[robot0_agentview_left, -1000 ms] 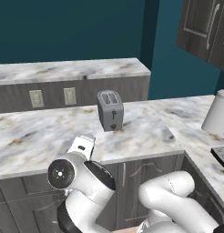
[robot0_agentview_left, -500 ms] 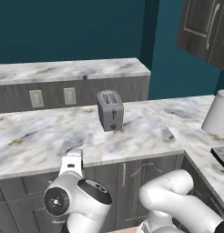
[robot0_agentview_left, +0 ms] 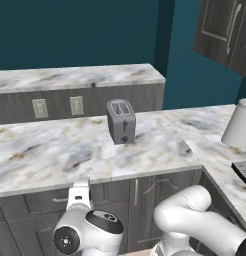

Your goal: Take the tongs from the drawer on the left and place them on the dining counter next to the tray containing the kebab skewer.

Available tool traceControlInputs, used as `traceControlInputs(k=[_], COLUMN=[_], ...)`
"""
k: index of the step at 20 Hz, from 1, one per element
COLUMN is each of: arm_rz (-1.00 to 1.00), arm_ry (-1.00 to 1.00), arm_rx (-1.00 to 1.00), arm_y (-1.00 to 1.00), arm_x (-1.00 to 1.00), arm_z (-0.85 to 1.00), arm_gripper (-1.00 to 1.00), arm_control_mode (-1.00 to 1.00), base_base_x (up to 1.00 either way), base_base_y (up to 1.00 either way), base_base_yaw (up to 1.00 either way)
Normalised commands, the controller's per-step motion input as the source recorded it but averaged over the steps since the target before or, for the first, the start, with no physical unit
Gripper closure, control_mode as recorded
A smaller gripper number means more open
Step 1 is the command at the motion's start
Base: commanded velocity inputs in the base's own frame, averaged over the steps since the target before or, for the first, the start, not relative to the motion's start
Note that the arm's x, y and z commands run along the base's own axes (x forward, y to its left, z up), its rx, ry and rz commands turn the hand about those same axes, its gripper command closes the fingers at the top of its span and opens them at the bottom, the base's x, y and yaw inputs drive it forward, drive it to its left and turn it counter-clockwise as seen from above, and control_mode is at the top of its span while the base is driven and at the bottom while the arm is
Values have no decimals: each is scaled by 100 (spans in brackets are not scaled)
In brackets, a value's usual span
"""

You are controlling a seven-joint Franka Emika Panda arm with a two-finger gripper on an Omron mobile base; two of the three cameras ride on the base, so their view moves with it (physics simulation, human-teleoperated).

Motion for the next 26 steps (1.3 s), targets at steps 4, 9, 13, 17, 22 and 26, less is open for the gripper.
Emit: traceControlInputs(k=[4, 9, 13, 17, 22, 26], arm_rz=[4, 3, 0, 0, 0, 0], arm_ry=[-17, -5, 0, 2, 0, -7], arm_rx=[0, -7, -5, -6, -1, 0], arm_y=[17, 7, 14, 29, 20, 12], arm_x=[16, 4, 12, 27, 7, 27], arm_z=[-26, -5, 0, 0, -2, -42], arm_gripper=[-100, -100, -100, -100, -100, -100], arm_control_mode=[-100, -100, -100, -100, -100, -100], base_base_x=[0, 0, 0, 0, 0, 0], base_base_y=[0, 0, 0, 0, 0, 0], base_base_yaw=[0, 0, 0, 0, 0, 0])
